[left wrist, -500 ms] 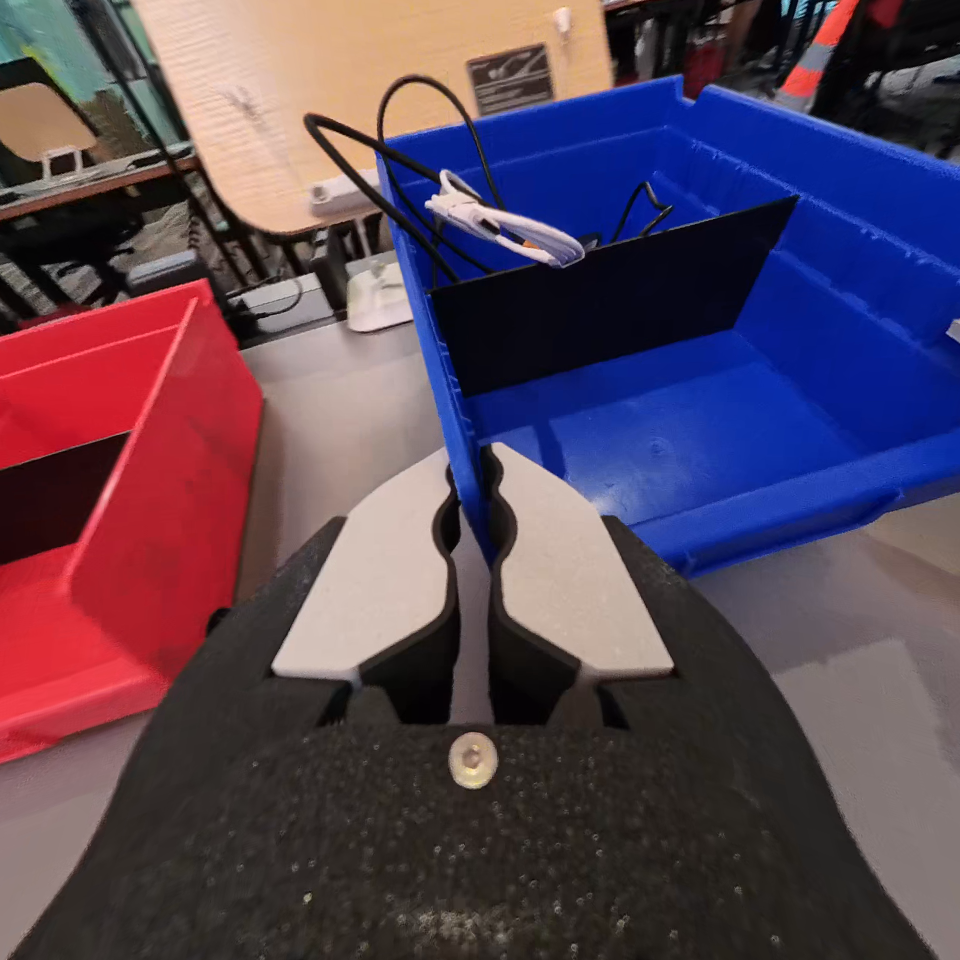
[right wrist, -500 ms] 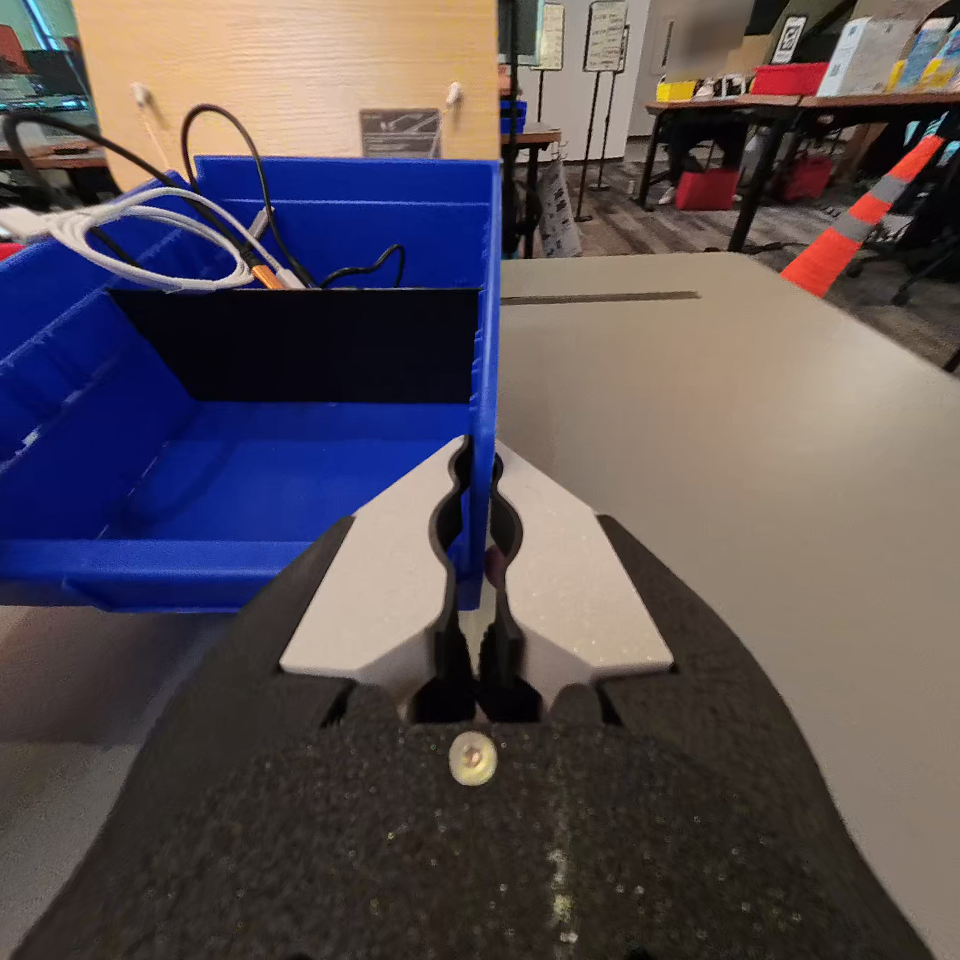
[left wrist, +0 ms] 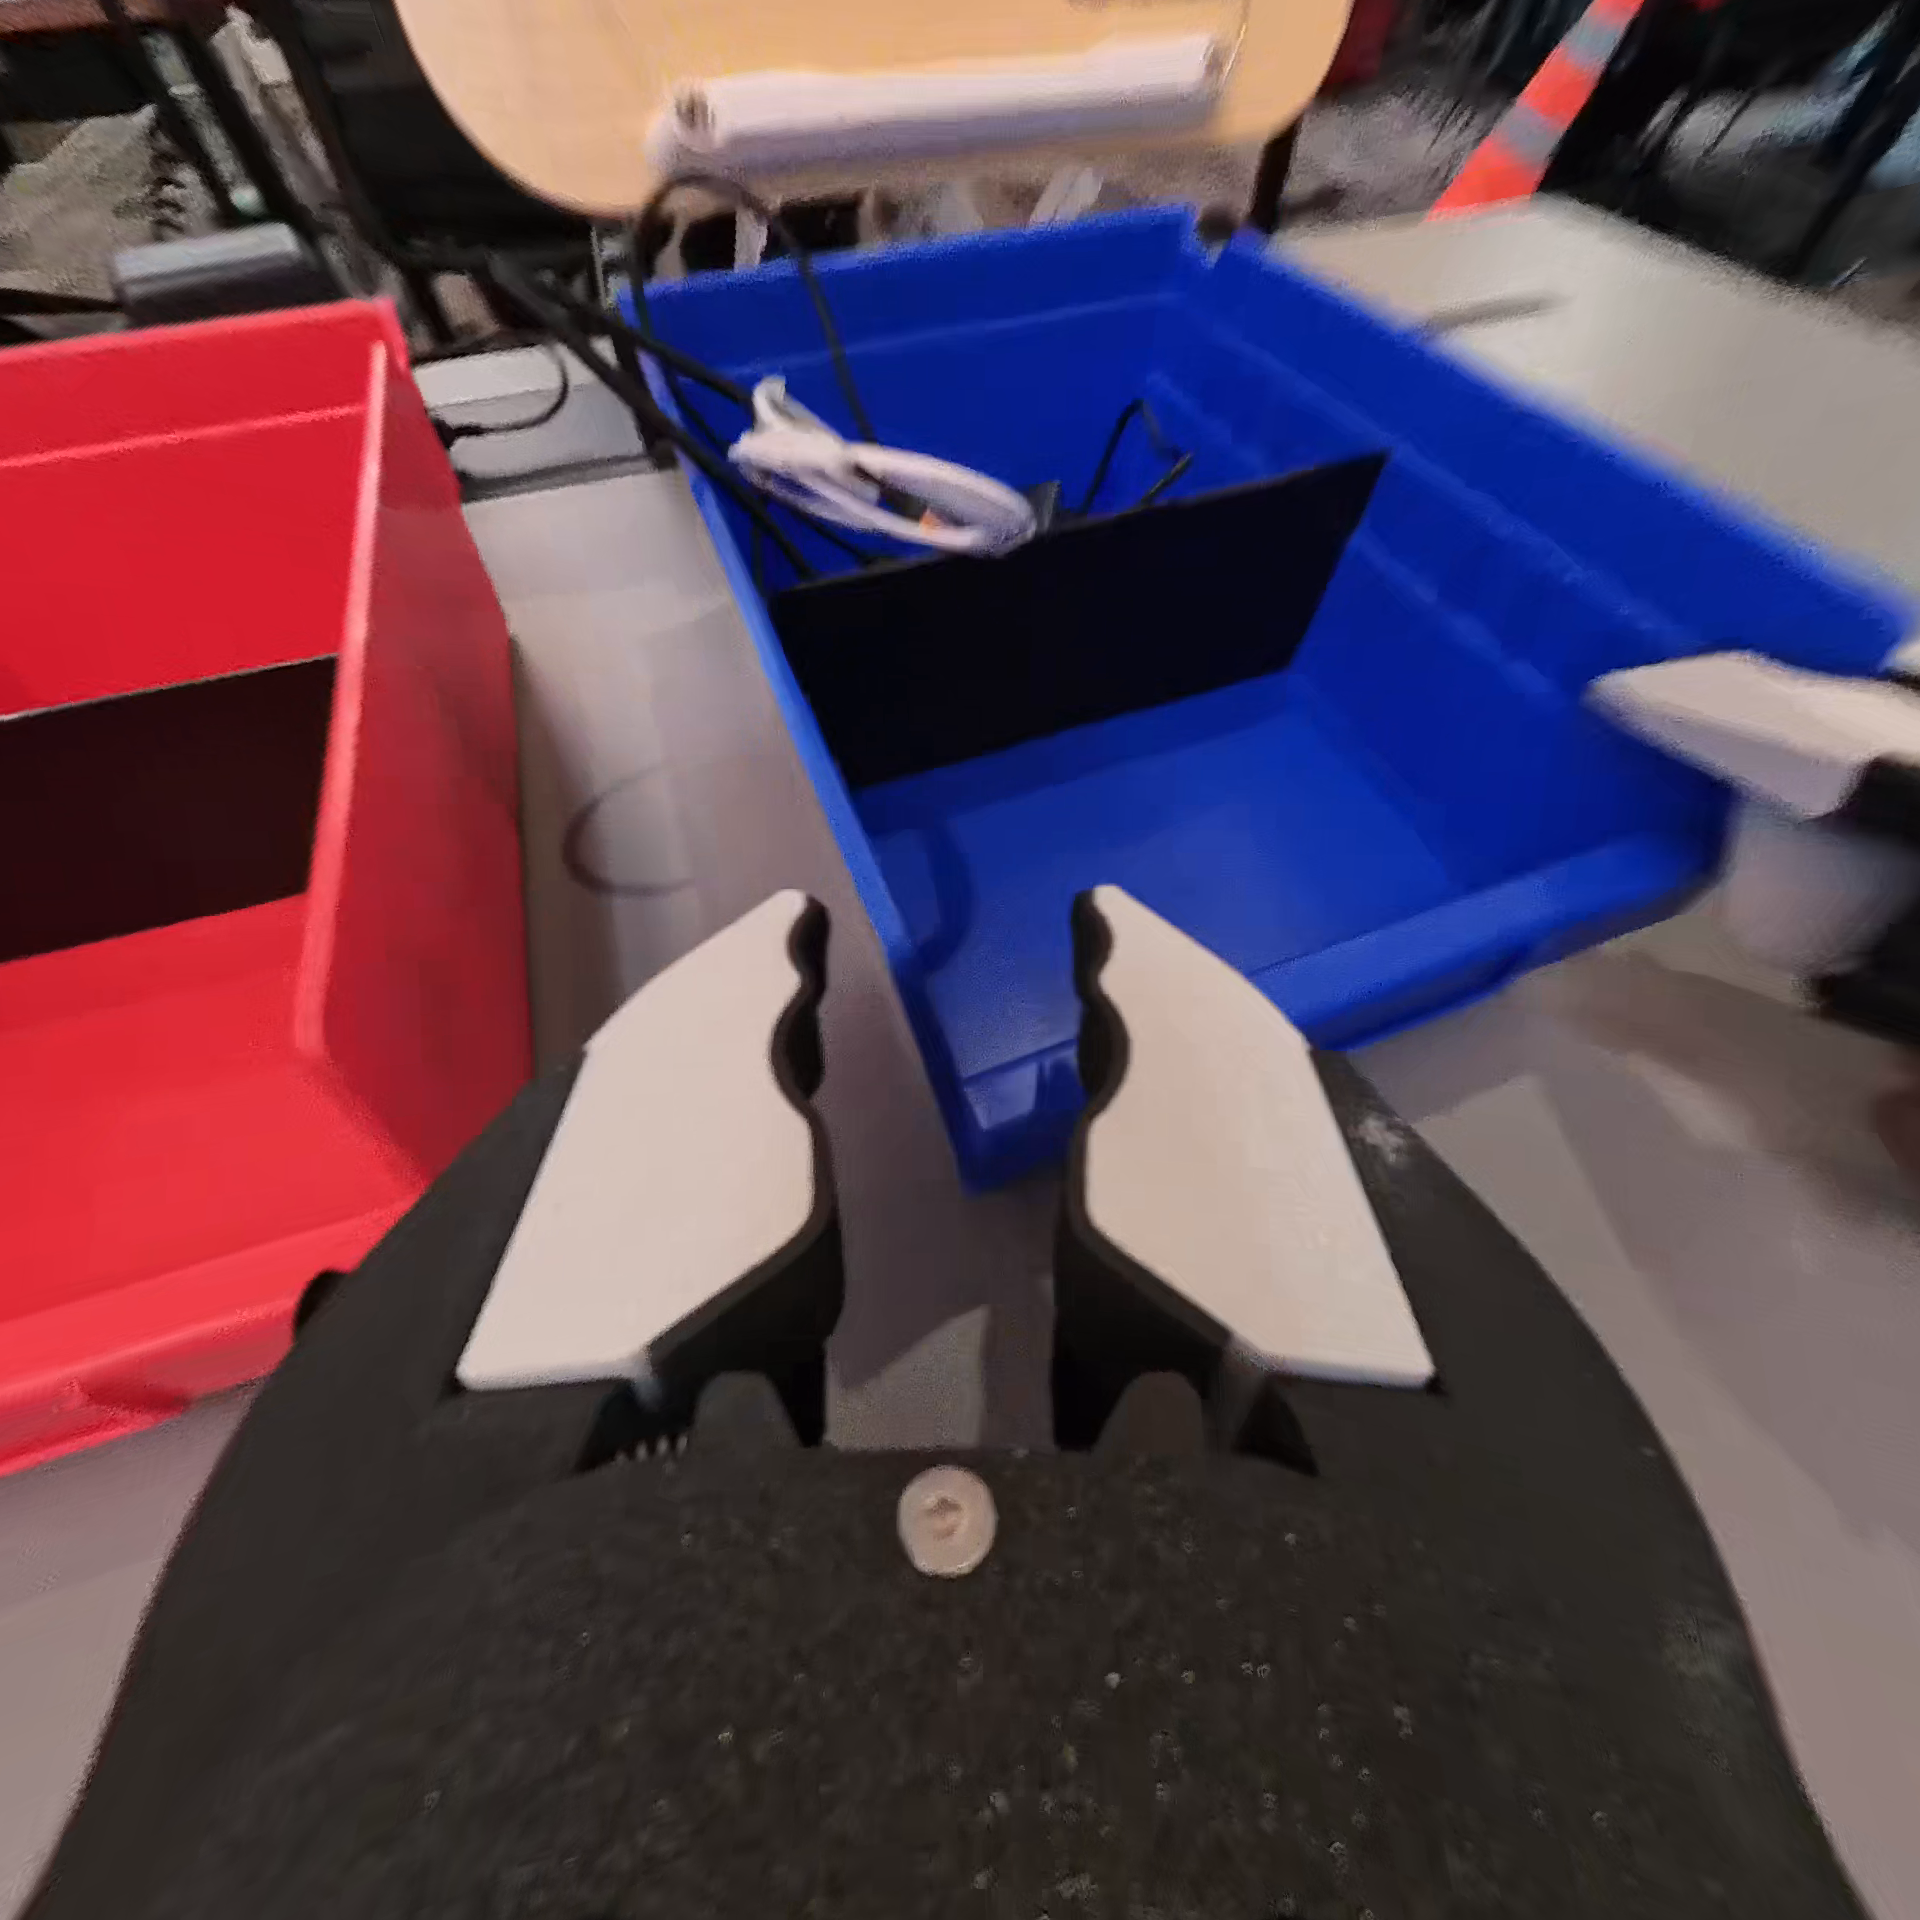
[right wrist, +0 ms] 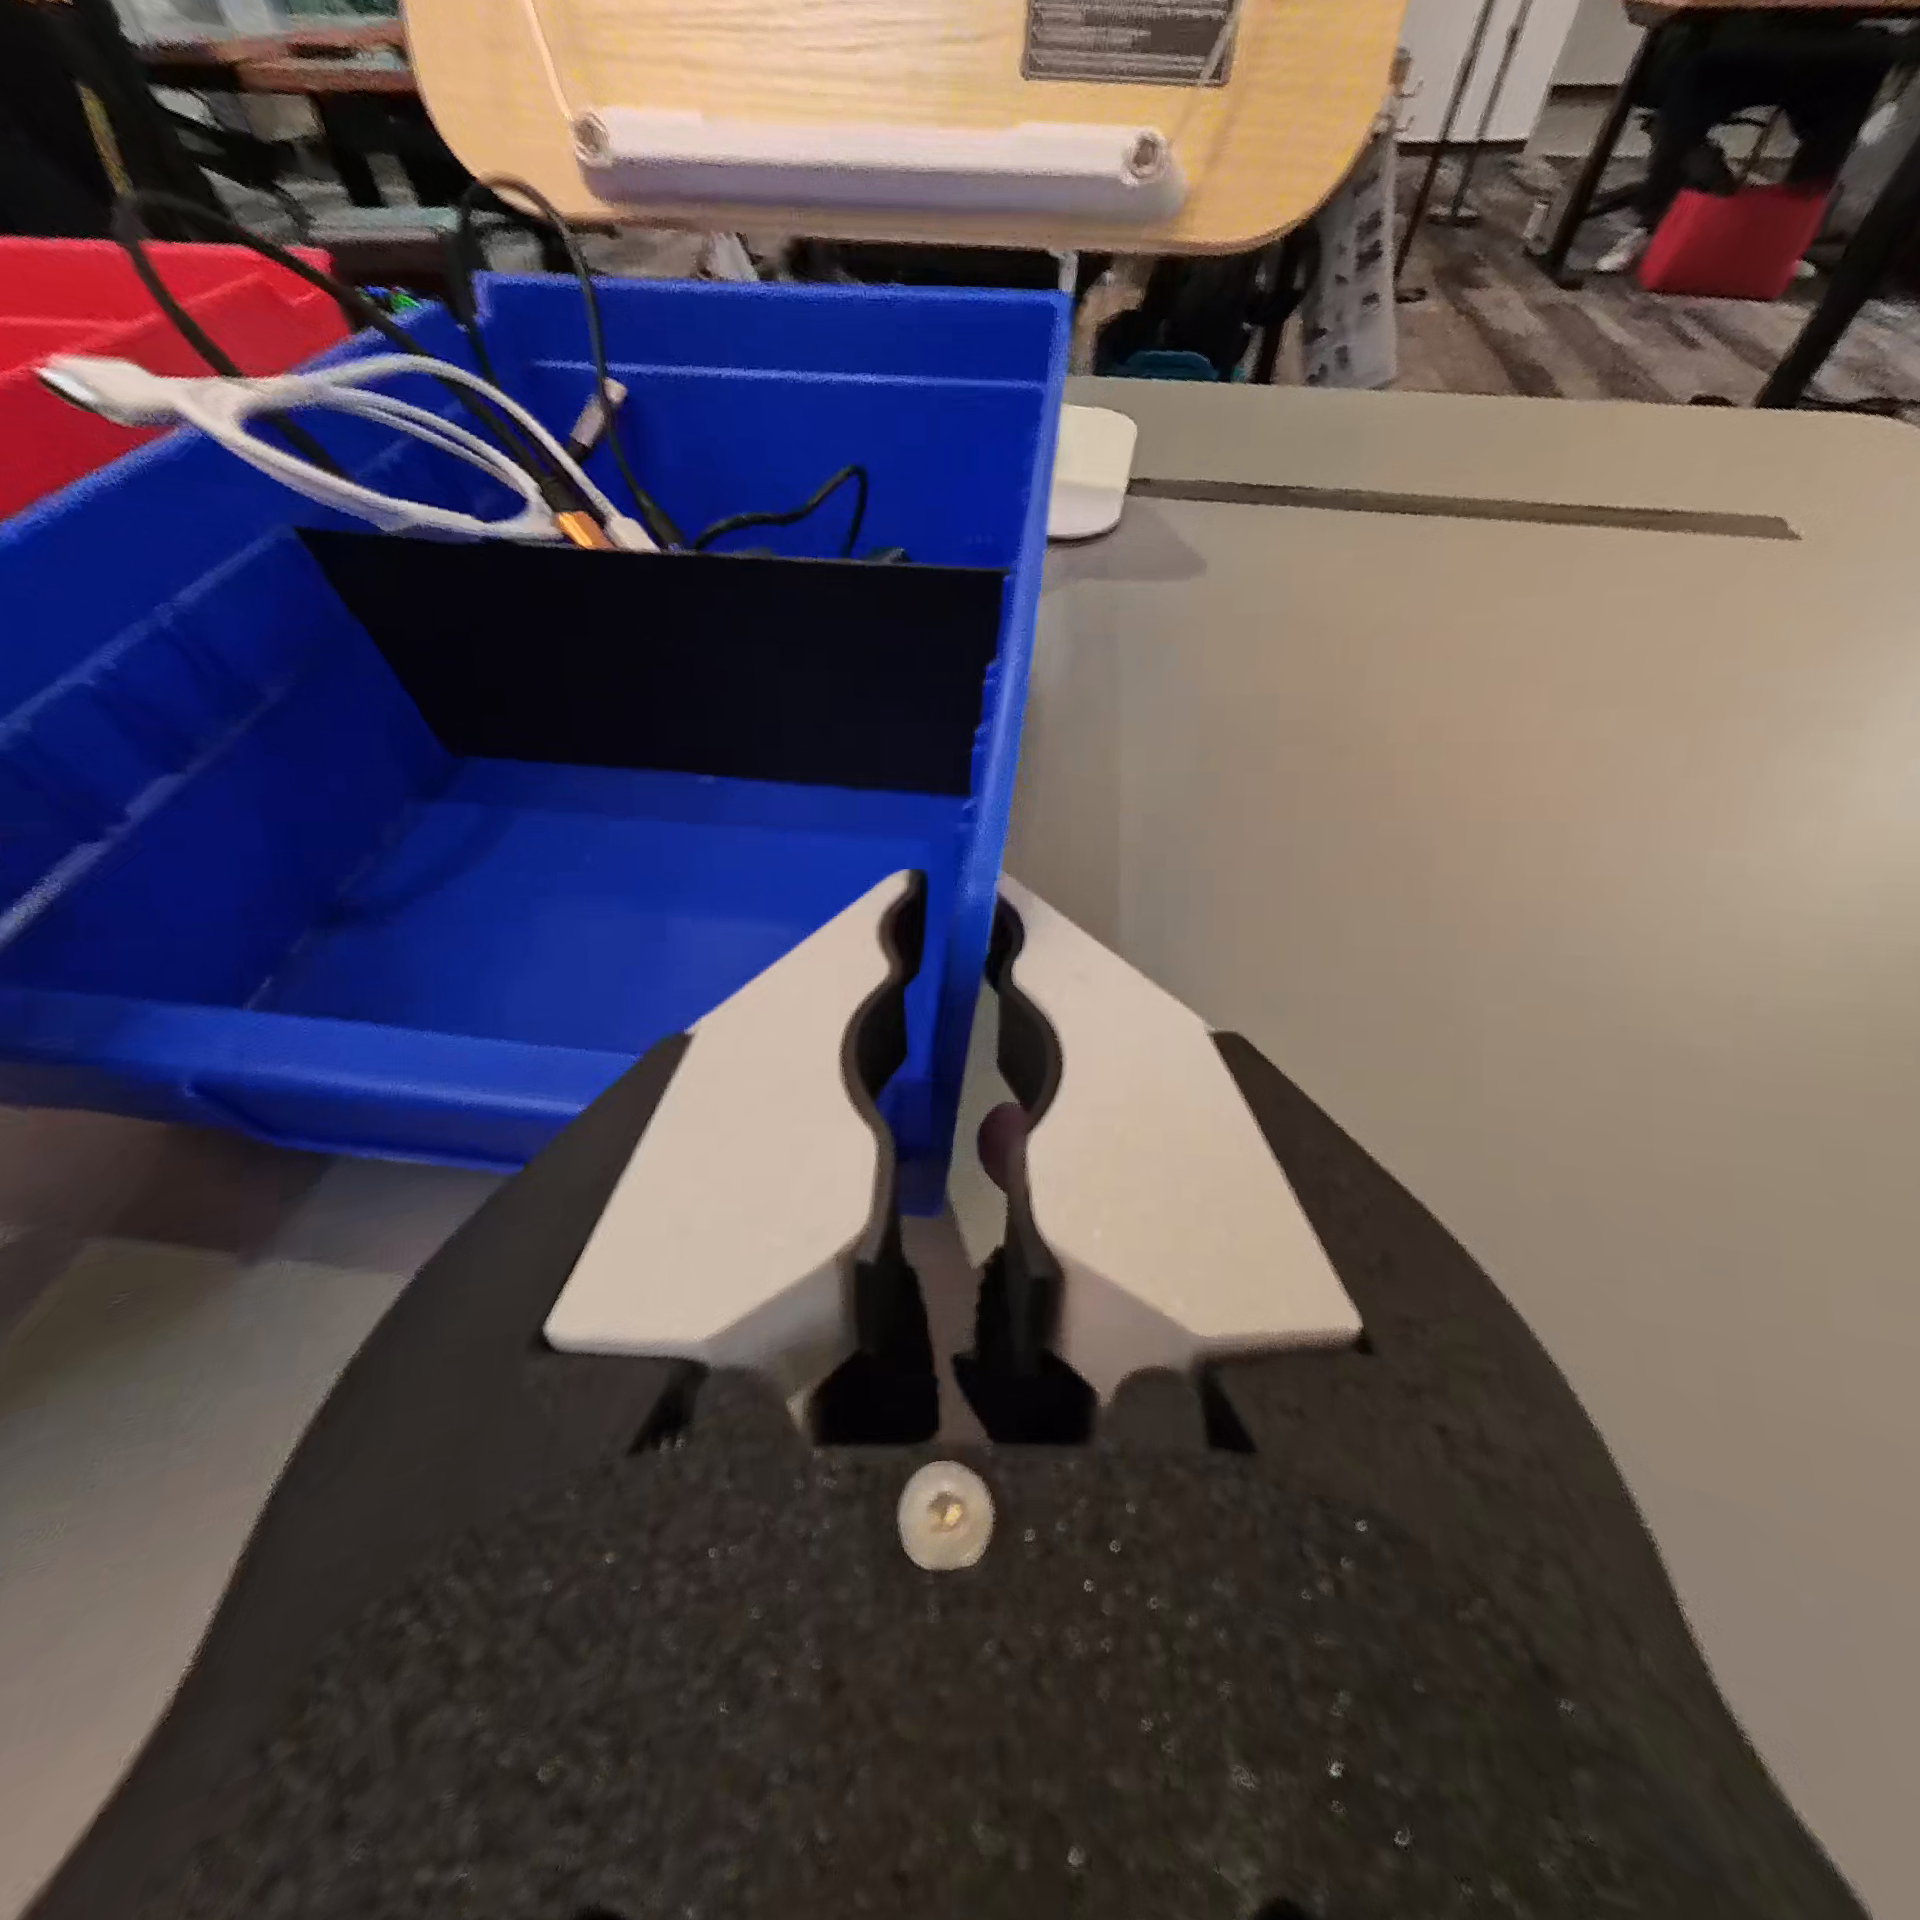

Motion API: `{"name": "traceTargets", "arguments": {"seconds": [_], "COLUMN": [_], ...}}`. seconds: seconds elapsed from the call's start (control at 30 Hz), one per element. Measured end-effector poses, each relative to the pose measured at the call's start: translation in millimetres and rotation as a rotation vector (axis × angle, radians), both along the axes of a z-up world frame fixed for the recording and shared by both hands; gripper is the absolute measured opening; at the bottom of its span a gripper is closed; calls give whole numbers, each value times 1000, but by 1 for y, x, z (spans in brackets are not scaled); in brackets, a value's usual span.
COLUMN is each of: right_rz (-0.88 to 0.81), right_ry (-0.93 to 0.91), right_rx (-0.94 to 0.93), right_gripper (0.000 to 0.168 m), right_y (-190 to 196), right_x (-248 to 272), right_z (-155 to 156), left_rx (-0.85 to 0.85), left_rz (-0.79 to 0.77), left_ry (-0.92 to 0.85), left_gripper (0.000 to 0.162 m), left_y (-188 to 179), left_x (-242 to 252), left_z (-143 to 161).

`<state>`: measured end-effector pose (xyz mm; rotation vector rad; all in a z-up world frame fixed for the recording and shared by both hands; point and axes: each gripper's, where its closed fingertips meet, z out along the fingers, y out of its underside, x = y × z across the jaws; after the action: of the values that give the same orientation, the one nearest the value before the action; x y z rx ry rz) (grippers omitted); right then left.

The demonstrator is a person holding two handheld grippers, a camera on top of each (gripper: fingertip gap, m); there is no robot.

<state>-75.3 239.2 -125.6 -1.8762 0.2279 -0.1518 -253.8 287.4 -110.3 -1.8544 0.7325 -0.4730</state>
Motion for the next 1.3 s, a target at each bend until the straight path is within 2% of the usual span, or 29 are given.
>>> {"name": "traceTargets", "arguments": {"seconds": [0.1, 0.17, 0.23, 0.3, 0.37, 0.43, 0.5, 0.6, 0.63, 0.67, 0.7, 0.73, 0.77, 0.9, 0.97, 1.07, 1.17, 1.27, 1.3], "right_rz": [102, 118, 130, 114, 108, 69, 48, 55, 77, 101, 131, 172, 219, 394, 465, 562, 611, 544, 549], "right_ry": [34, 45, 39, 22, 5, -4, -34, -82, -87, -74, -46, -18, 7, 48, 28, 56, 122, 263, 296], "right_rx": [38, 23, 29, 66, 88, 97, 160, 250, 270, 285, 293, 291, 277, 222, 186, 110, 61, 28, 13], "right_gripper": [28, 30, 34, 34, 34, 34, 33, 31, 28, 24, 22, 21, 21, 22, 25, 27, 34, 40, 48], "right_y": [-4, -9, -13, -17, -21, -27, -34, -43, -45, -47, -48, -48, -49, -53, -57, -63, -68, -57, -53], "right_x": [-11, -12, -11, -7, -5, 1, 1, -13, -23, -34, -46, -60, -74, -121, -137, -160, -178, -195, -207], "right_z": [8, 6, 9, 18, 23, 26, 41, 62, 66, 68, 67, 64, 60, 47, 41, 26, 16, 8, 7], "left_rx": [13, 58, 140, 232, 245, 213, 148, 73, 81, 94, 93, 64, 43, -32, -79, -63, -45, -48, -45], "left_rz": [0, 84, 210, 390, 596, 663, 586, 456, 422, 433, 485, 498, 482, 388, 372, 438, 483, 528, 541], "left_ry": [-282, -360, -320, -206, -59, -8, -38, -44, -44, -24, 20, 54, 53, -13, -32, 103, 188, 217, 223], "left_gripper": [43, 42, 46, 47, 46, 49, 50, 52, 44, 33, 26, 24, 14, 3, 4, 5, 6, 6, 6], "left_y": [-9, 8, 36, 67, 93, 105, 115, 132, 136, 141, 147, 149, 149, 133, 116, 85, 43, 6, -5], "left_x": [-21, -53, -100, -164, -236, -284, -294, -282, -275, -273, -277, -275, -269, -255, -251, -256, -256, -258, -258], "left_z": [40, 59, 69, 72, 58, 40, 24, 9, 9, 9, 6, -2, -7, -9, -10, -11, -12, -12, -12]}}
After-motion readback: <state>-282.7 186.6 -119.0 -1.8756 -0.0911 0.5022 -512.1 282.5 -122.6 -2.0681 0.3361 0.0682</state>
